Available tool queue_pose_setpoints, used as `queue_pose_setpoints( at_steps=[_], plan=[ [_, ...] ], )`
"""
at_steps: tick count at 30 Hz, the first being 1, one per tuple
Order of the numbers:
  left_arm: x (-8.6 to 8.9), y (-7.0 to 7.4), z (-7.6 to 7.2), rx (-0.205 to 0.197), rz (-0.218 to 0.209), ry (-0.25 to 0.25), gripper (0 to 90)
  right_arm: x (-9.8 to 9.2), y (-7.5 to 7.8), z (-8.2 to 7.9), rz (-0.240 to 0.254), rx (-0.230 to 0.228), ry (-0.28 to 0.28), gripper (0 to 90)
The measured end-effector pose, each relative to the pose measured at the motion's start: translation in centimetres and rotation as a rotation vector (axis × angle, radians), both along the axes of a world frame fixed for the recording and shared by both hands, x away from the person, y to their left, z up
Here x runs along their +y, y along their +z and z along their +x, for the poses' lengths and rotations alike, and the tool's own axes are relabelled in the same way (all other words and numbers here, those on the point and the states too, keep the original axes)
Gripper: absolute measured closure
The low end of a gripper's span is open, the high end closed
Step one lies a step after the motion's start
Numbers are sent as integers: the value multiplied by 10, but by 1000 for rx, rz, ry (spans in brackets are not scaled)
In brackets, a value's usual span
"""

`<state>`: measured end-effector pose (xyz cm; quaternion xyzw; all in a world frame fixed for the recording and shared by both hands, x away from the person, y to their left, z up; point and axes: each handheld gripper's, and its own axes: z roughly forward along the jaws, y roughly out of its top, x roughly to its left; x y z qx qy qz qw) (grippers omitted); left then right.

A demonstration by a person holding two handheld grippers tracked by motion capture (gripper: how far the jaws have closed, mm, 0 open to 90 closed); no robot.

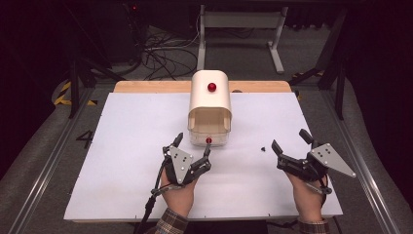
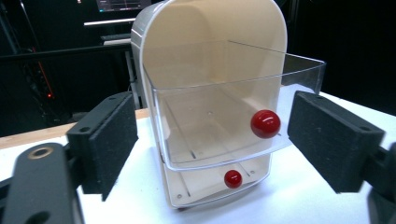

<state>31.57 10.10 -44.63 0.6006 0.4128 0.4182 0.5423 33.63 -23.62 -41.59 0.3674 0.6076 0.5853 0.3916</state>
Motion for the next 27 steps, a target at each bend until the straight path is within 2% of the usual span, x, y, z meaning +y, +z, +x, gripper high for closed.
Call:
queue_pose_setpoints(
  at_steps=[10,15,27],
  plan=[
    [12,4,-1,-15,15,12,116,-1,0,0,-1,2,-1,50],
    [18,5,-1,-9,21,17,103,-1,-1,0,-1,7,-3,50],
    [28,8,-1,-2,10,-15,76,1,-2,1,-8,13,3,50]
  ],
)
